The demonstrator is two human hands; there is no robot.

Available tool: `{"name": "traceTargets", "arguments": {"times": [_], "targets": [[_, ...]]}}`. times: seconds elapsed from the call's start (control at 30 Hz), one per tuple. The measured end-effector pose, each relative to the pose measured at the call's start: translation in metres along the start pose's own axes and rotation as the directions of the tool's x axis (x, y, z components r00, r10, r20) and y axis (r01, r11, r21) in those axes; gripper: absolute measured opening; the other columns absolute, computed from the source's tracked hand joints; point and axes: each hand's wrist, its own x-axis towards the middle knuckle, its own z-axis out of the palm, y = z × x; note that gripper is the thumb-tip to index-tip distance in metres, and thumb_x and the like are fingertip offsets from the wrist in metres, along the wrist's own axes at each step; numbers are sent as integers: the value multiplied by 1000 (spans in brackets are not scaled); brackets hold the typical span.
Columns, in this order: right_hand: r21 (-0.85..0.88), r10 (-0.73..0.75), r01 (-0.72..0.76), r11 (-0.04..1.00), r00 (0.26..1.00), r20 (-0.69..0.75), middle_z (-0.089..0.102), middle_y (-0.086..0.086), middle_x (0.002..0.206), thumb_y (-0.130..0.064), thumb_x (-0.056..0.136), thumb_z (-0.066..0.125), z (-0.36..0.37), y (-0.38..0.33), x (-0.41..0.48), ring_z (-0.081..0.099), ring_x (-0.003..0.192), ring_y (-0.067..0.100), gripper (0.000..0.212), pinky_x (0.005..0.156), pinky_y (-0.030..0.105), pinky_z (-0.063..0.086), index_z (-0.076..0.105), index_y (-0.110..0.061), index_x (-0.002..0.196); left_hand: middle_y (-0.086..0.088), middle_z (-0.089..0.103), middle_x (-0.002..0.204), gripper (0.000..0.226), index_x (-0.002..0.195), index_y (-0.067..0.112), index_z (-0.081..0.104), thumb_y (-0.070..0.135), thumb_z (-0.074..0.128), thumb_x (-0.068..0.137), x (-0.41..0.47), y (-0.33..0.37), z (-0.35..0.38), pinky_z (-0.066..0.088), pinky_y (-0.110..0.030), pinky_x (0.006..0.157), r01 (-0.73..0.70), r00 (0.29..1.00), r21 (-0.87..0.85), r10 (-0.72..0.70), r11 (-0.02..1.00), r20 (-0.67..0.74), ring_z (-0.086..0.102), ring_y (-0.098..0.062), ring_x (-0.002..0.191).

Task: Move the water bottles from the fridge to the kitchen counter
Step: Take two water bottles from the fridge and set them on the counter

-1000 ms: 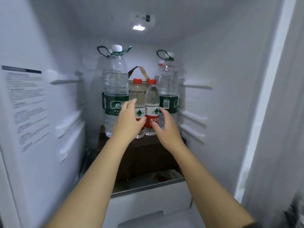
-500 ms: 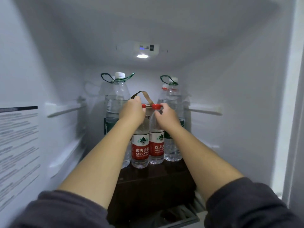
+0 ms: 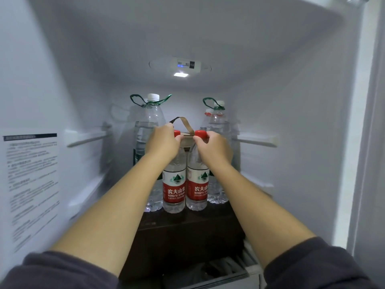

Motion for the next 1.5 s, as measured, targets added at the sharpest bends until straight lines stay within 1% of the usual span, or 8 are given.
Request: {"name": "traceTargets", "arguments": {"times": [0.27,0.43,0.67,0.83,0.97,1.13,1.37,1.5], "targets": [[45,-61,62,997,998,-14,68,-7,77,-47,97,54,-20,-16,-22,59,64,9,31,51,22,38,70,-21,95,-11,64,112,41,123,6,56,36,59,95,-18,-1,-27,49,-32,79,-13,999,-3,13,1000,-37,60,-24,97],[99,-38,40,994,999,-23,64,-12,75,-47,97,55,-15,-11,-29,57,65,4,29,52,22,36,69,-22,102,-8,66,108,41,122,9,57,40,59,94,-24,-8,-25,54,-37,79,-4,999,15,5,1000,-54,62,-23,92],[450,56,-110,886,990,130,58,-7,116,-44,92,63,0,7,-46,57,105,11,50,73,20,42,46,-20,133,8,62,106,58,125,21,52,58,63,82,-48,-29,-8,54,-36,78,112,991,-141,-120,984,-50,60,-15,97],[541,125,-269,797,950,287,55,-12,113,-40,90,68,20,34,-82,55,112,12,56,89,31,47,44,-25,138,1,62,122,66,130,21,49,51,73,77,-94,-47,14,52,-31,80,293,956,-373,-261,880,133,60,-18,108],[588,124,-299,752,940,319,57,-21,104,-35,87,72,23,44,-100,56,108,9,38,88,29,46,49,-35,117,-2,65,120,59,124,16,56,42,79,75,-113,-56,23,48,-26,78,354,934,-384,-300,853,193,61,-18,108],[612,136,-239,754,968,210,61,-19,103,-31,83,77,3,35,-116,58,96,-3,42,72,16,46,55,-29,119,7,67,105,50,111,23,60,42,82,71,-127,-46,6,50,-24,73,301,952,-391,-249,870,180,62,-9,94],[623,183,-270,734,962,202,68,-12,111,-33,81,79,-31,40,-179,65,101,5,41,84,29,55,59,-31,116,13,61,101,55,120,24,59,39,81,72,-189,-31,-13,48,-23,73,312,949,-471,-249,825,192,59,-7,91],[590,208,-307,747,950,231,68,-15,106,-28,80,81,-37,61,-230,66,95,2,43,76,16,53,60,-28,117,21,60,93,46,108,33,56,35,83,71,-240,-41,-8,46,-18,66,379,925,-525,-298,762,235,59,0,86]]}}
